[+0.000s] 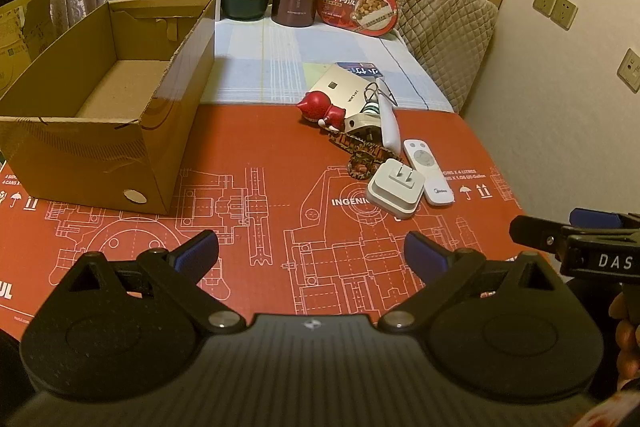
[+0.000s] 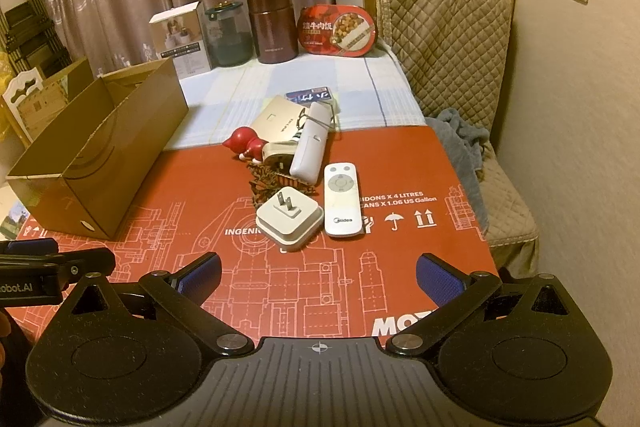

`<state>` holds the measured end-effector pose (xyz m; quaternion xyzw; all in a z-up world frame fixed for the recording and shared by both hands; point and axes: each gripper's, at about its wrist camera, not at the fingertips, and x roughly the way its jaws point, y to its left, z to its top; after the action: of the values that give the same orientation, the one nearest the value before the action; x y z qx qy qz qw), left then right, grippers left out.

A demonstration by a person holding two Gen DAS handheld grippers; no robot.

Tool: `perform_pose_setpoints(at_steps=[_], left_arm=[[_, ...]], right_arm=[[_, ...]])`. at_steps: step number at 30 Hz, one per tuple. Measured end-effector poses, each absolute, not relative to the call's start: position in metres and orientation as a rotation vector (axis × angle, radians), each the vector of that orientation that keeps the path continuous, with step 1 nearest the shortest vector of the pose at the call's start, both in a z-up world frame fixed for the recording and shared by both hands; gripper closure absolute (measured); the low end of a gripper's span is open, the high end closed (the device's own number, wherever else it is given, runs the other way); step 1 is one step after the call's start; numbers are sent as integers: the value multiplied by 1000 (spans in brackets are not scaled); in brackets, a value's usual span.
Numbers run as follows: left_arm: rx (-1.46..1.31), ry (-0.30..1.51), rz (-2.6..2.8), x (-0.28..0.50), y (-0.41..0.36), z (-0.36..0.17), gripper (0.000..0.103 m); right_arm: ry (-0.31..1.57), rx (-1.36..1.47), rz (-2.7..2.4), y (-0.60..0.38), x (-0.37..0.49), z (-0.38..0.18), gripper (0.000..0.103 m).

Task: Organize rigid objects

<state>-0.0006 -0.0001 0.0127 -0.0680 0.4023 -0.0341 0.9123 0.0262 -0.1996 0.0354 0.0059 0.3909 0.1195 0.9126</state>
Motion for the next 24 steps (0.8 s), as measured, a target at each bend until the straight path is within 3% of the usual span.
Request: perform_pose_setpoints(at_steps=[24], left_arm=[[-138, 833, -152, 12, -5, 8, 8]], right_arm=[[802, 0, 221, -209, 36, 28, 2]])
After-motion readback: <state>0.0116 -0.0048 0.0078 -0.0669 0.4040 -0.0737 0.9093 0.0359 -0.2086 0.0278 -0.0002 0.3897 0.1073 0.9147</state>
